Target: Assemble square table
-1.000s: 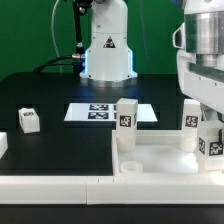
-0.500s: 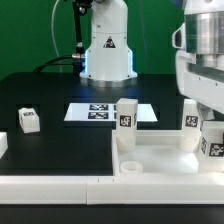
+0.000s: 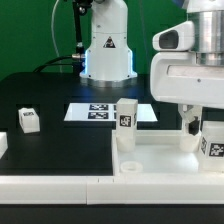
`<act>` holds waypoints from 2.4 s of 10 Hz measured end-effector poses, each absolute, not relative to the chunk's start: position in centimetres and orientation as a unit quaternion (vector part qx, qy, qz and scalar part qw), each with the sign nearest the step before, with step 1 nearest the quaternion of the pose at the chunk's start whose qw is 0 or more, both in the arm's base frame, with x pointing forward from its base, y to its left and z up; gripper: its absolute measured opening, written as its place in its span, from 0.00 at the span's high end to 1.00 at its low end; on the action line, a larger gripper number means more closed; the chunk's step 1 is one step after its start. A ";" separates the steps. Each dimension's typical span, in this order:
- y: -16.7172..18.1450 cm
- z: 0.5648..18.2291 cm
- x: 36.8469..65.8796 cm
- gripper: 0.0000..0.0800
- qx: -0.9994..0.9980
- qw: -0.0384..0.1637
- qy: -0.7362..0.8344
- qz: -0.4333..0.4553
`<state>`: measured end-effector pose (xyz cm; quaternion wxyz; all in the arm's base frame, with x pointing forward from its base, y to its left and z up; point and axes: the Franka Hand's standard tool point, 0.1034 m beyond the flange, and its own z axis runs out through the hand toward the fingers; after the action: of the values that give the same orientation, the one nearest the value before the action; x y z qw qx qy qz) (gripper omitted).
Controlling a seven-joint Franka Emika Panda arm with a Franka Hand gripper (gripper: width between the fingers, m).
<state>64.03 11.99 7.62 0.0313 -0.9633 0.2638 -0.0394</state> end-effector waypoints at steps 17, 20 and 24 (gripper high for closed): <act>10.5 8.0 64.3 0.64 -0.744 0.036 0.667 -0.028; 10.5 8.0 64.6 0.39 -0.820 0.036 0.570 -0.044; 10.6 7.8 64.8 0.19 -0.918 0.030 0.390 -0.065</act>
Offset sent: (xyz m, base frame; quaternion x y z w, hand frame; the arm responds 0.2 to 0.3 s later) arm 0.0000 0.0000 0.0000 0.0000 0.0000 0.0650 0.9979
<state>64.79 10.65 7.85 0.0305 -0.9178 0.3904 -0.0649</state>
